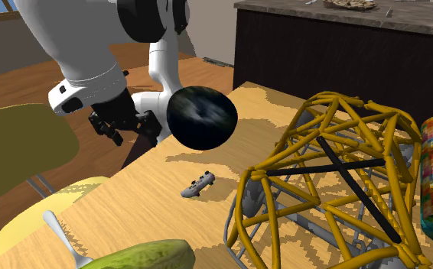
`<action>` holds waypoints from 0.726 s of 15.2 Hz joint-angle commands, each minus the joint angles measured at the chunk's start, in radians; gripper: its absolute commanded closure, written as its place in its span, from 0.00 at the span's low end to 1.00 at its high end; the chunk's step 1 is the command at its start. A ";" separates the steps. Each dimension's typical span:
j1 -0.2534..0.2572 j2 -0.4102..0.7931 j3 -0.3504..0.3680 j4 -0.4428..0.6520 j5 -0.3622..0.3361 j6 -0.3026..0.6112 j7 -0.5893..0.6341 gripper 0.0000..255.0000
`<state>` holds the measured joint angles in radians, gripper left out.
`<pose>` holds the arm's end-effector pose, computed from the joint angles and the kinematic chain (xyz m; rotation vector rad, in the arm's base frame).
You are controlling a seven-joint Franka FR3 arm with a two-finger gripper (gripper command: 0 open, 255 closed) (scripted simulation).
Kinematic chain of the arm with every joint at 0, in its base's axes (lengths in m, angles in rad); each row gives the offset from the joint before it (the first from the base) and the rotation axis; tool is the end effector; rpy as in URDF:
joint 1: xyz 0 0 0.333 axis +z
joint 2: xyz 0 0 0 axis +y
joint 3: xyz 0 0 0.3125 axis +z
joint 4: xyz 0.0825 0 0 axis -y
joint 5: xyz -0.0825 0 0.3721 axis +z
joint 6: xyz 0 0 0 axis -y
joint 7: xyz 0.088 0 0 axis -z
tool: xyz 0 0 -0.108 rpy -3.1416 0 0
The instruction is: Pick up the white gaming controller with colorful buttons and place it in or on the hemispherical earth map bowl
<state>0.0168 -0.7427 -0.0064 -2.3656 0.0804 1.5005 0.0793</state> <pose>0.2994 0.0118 0.5645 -3.0548 0.1012 0.1931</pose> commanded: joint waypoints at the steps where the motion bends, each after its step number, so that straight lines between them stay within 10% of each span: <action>1: 0.000 0.000 0.000 0.000 0.000 0.000 0.000 0.00; 11: -0.002 0.234 0.247 0.191 0.119 0.059 0.434 0.00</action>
<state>0.0167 -0.5403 0.2165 -2.2025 0.1921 1.5537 0.4641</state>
